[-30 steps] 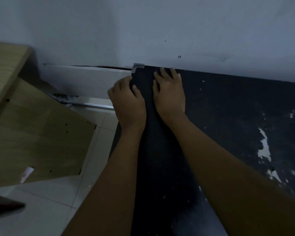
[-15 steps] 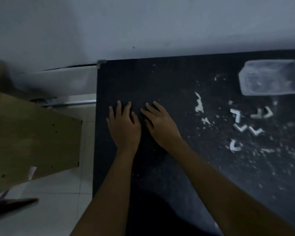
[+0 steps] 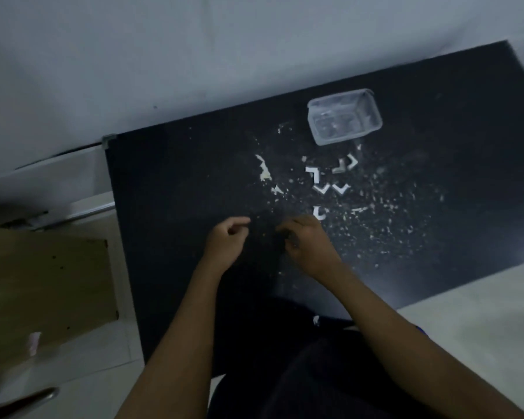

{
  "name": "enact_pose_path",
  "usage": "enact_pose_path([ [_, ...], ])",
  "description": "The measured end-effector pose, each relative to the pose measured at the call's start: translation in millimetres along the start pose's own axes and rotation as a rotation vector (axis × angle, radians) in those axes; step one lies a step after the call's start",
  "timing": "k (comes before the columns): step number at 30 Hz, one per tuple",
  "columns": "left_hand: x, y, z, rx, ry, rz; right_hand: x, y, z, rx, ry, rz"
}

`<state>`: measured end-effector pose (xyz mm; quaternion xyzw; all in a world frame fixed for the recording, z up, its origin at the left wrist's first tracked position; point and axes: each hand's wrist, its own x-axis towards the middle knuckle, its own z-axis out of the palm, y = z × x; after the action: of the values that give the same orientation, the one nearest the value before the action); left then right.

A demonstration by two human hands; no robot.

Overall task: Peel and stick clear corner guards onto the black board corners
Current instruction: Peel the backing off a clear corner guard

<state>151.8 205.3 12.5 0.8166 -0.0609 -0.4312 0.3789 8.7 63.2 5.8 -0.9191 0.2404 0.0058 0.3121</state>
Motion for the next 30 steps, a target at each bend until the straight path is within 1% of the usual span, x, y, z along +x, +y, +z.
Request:
enact_pose_path([
  [2,-8.8,9.9,17.7,-0.092,-0.054,-0.078,1.0,22.8,-17.0,0.018,0.007,0.021],
  [5,-21.6,22.4,50.6,-0.134,-0.009,-0.078,10.5,56.8,-45.1,0.035,0.018,-0.014],
  [8,-34.7,42.3,81.9,-0.240,0.006,-0.102,26.2,90.3,-70.0,0.036,0.066,-0.019],
  [11,-40.0,58.0,110.2,-0.222,0.033,-0.082,40.2,128.2,-84.7,0.068,0.125,0.062],
  [14,-39.2,69.1,134.5,-0.161,0.085,-0.087,52.0,154.4,-90.7,0.111,0.048,0.124],
  [16,-37.4,72.6,148.5,-0.094,0.124,-0.097,56.3,164.2,-91.7,0.081,-0.030,0.158],
  [18,-36.7,74.8,162.1,-0.031,0.151,-0.098,57.2,171.7,-91.5,0.083,-0.054,0.168],
  [21,-36.1,77.5,178.5,-0.013,0.185,-0.112,57.8,179.2,-88.0,0.097,-0.026,0.150],
  [25,-36.2,77.3,191.7,0.047,0.177,-0.078,65.6,181.4,-85.3,0.078,-0.021,0.132],
  [30,-43.2,69.9,198.8,-0.010,0.220,-0.080,69.2,183.5,-79.4,0.034,0.013,0.100],
])
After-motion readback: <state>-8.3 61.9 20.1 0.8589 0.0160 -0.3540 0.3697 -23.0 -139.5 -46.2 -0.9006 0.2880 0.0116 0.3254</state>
